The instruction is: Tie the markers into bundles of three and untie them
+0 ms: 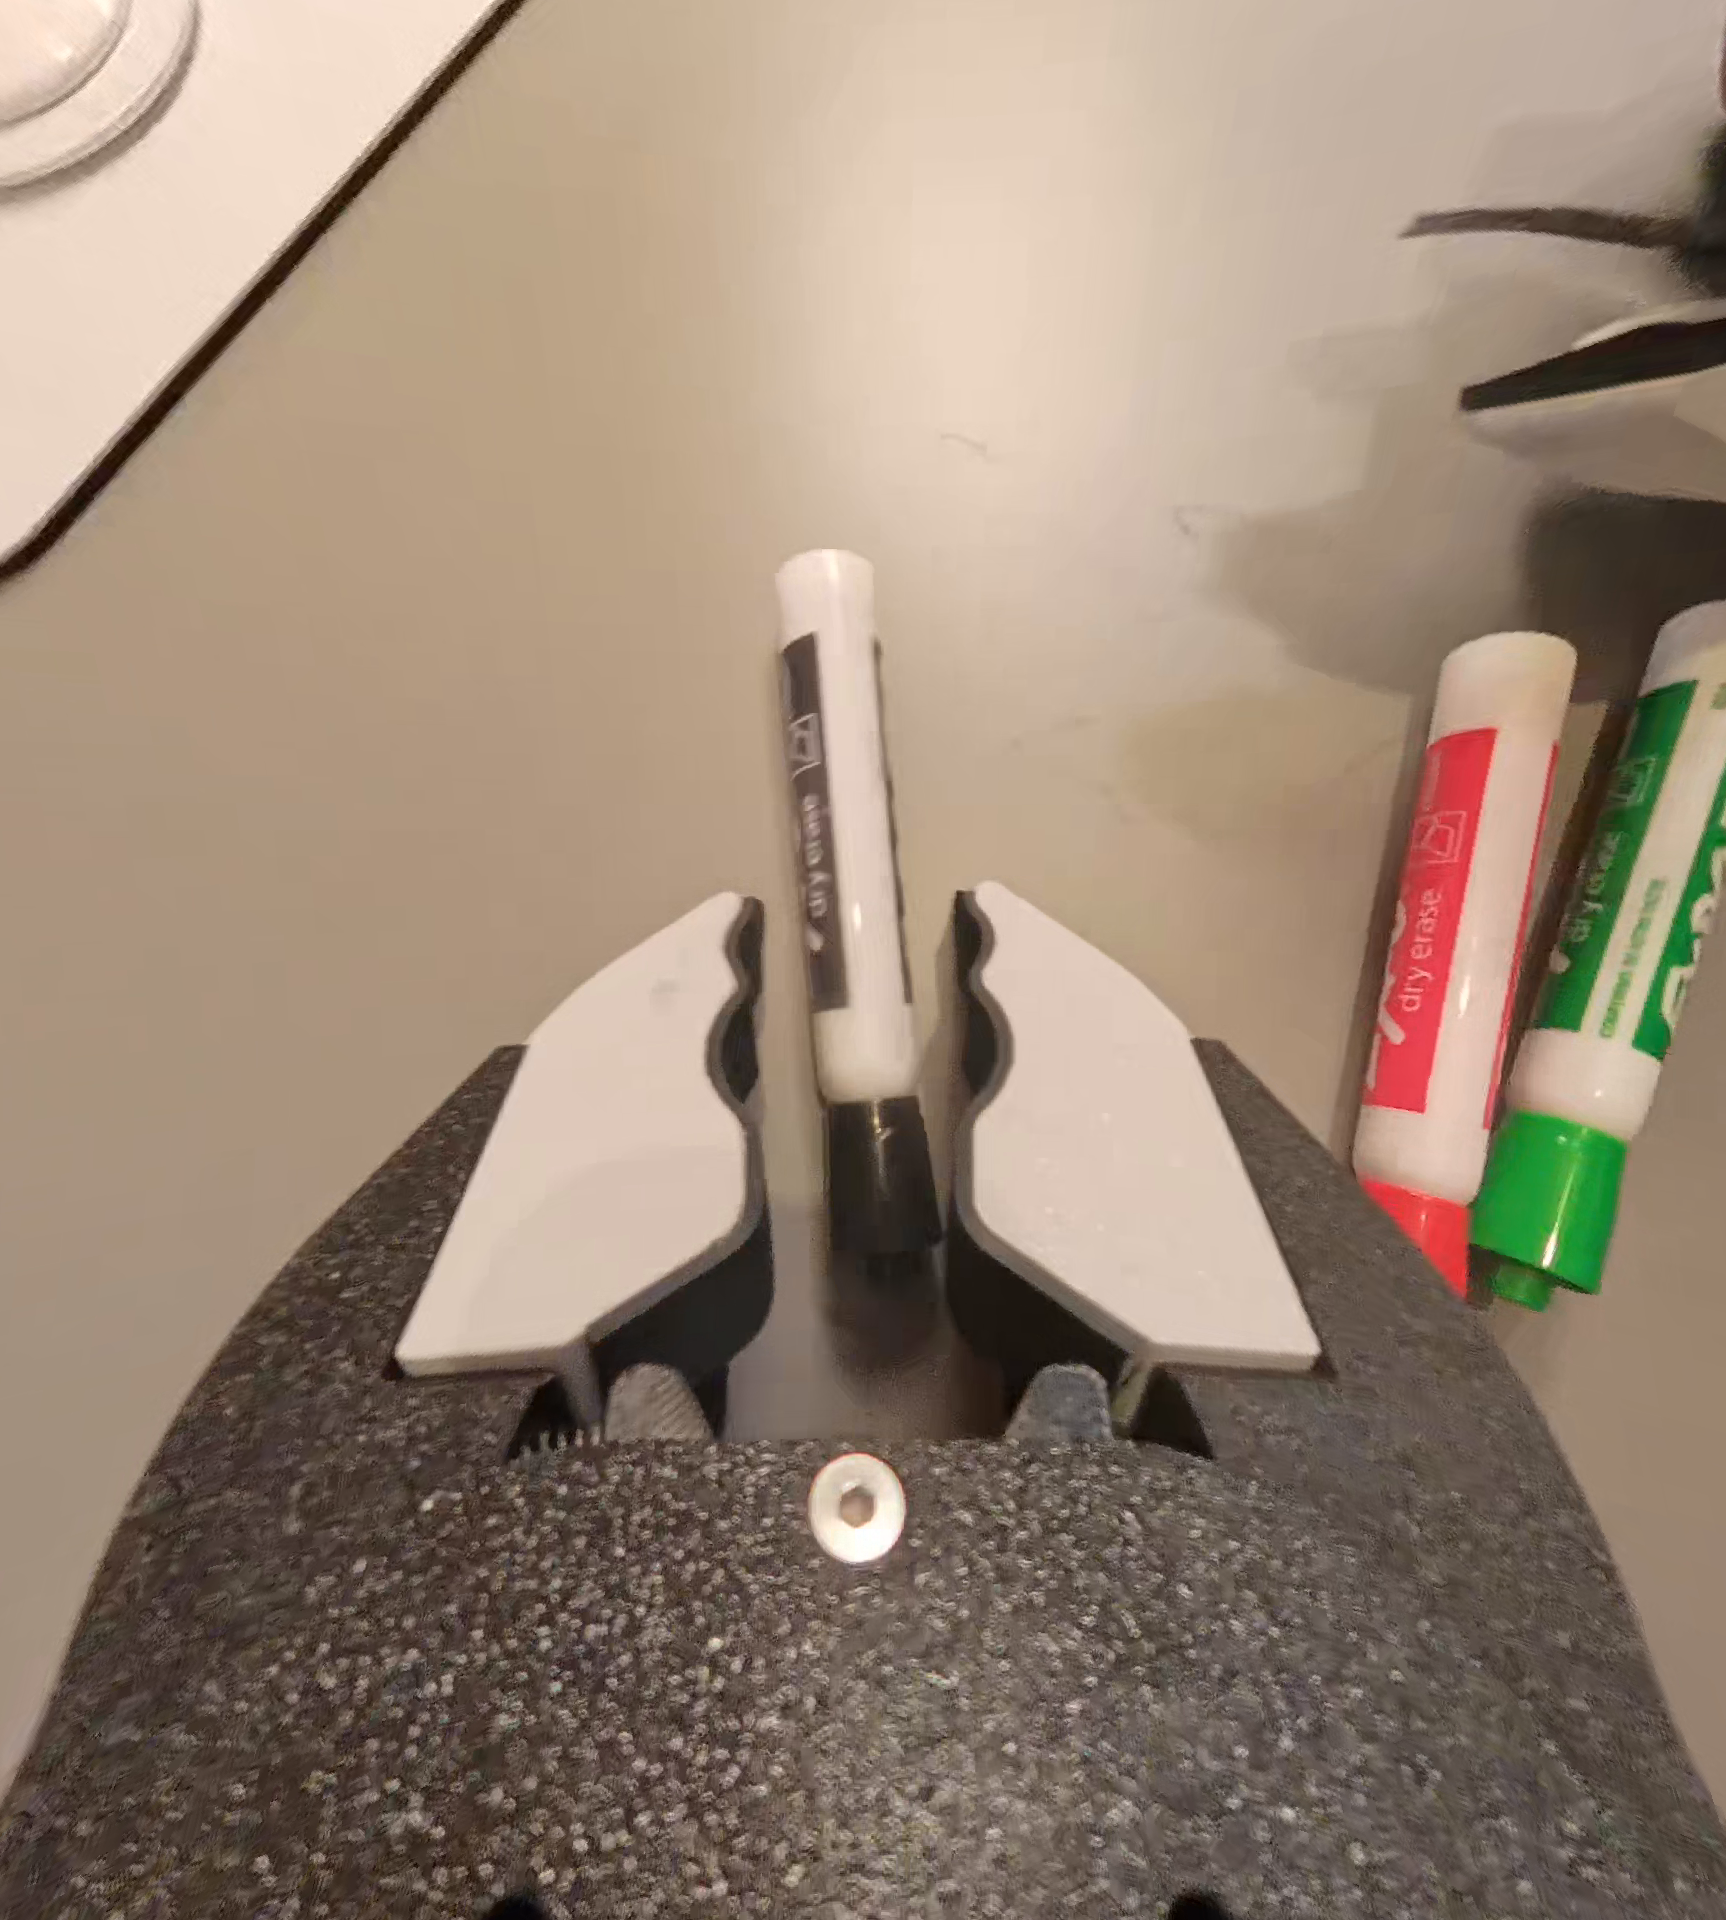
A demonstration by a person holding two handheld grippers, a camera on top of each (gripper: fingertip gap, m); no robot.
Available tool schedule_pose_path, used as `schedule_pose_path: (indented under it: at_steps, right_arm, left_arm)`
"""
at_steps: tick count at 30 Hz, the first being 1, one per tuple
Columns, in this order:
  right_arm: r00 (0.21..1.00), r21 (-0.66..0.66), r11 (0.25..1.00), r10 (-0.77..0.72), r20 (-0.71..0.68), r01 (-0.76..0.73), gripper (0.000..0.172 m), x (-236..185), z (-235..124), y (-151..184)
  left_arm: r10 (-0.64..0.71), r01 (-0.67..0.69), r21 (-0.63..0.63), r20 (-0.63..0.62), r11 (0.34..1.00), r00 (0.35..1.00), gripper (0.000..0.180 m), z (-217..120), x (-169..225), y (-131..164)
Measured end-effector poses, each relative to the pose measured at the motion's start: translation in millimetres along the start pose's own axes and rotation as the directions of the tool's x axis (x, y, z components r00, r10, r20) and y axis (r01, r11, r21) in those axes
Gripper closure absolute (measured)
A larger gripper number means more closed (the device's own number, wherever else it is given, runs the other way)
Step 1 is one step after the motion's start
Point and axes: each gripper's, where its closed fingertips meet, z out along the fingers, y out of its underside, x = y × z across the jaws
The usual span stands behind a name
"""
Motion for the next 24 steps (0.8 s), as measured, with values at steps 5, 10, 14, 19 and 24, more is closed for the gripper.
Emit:
schedule_pose_path:
  at_steps: [5,10,14,19,24]
  right_arm:
    - [1.0,-0.01,1.0,-0.008,0.009,0.008,0.133,-1.8,0.1,1.9]
    - [1.0,-0.019,1.0,-0.024,-0.001,0.024,0.132,-0.8,0.3,3.3]
    - [0.991,-0.036,0.991,-0.129,-0.035,0.128,0.132,-1.7,-0.3,0.6]
    - [0.967,-0.04,0.972,-0.233,-0.103,0.23,0.132,2.5,-4.2,-8.7]
    - [0.934,-0.047,0.948,-0.319,-0.158,0.316,0.13,4.7,-6.2,-17.0]
  left_arm:
    - [0.073,-0.074,0.013,0.028,0.997,0.997,0.162,2.5,3.6,-3.7]
    - [0.059,-0.058,0.039,-0.02,0.998,0.998,0.162,-4.9,15.3,1.4]
    - [0.008,0.003,0.139,-0.083,0.99,0.997,0.162,-20.1,24.1,-12.8]
    - [0.034,0.018,0.239,-0.209,0.971,0.977,0.162,-46.9,58.4,-38.2]
    - [0.002,0.057,0.195,-0.291,0.979,0.957,0.162,-54.3,90.8,-42.5]
